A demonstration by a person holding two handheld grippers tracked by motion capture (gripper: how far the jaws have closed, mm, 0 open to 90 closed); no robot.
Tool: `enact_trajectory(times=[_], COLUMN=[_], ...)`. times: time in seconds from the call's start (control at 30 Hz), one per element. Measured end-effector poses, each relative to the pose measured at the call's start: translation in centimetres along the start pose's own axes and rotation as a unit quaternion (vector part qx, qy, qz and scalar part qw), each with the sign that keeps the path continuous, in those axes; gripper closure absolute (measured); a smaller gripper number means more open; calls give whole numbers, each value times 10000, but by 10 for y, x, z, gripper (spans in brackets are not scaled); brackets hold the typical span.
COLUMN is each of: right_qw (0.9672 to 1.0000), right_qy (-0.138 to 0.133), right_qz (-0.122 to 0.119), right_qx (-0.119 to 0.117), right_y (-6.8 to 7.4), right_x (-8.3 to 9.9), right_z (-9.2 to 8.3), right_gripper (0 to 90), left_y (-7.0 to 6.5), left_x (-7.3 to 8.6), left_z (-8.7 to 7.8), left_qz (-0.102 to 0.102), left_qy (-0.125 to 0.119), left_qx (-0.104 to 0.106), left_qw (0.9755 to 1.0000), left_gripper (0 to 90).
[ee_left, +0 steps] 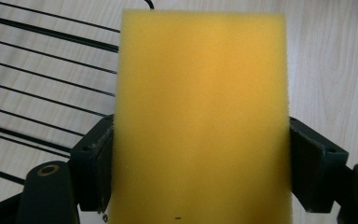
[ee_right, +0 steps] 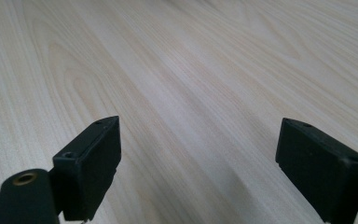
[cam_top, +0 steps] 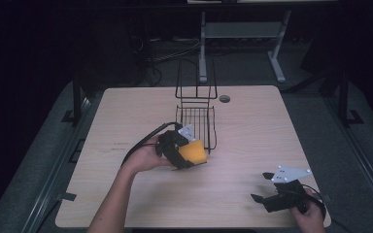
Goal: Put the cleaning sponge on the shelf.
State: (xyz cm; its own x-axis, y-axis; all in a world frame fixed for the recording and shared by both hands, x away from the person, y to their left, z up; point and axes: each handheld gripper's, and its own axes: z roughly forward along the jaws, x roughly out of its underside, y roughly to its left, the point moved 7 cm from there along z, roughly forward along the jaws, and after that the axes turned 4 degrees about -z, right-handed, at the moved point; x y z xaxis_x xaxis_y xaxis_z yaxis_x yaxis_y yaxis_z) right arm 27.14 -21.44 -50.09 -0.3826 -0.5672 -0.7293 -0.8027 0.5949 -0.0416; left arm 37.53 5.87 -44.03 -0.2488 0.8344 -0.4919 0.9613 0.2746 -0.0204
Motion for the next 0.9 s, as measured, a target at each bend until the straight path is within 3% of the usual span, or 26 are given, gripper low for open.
enact_trajectory(times=[0.27,0.9], right_qw=[10000,10000], right_qy=[-27,-34], right_qz=[28,29], right_qx=[-9,8], right_y=[0,-2], right_x=[0,0], right_z=[0,-1], right_gripper=[138,138], left_y=[7,27], left_x=[-7,-13], left_z=[5,12], left_qz=[50,-107], left_qy=[39,47], left_qx=[-9,86], left_qw=[10000,9999], left_gripper=[219,219])
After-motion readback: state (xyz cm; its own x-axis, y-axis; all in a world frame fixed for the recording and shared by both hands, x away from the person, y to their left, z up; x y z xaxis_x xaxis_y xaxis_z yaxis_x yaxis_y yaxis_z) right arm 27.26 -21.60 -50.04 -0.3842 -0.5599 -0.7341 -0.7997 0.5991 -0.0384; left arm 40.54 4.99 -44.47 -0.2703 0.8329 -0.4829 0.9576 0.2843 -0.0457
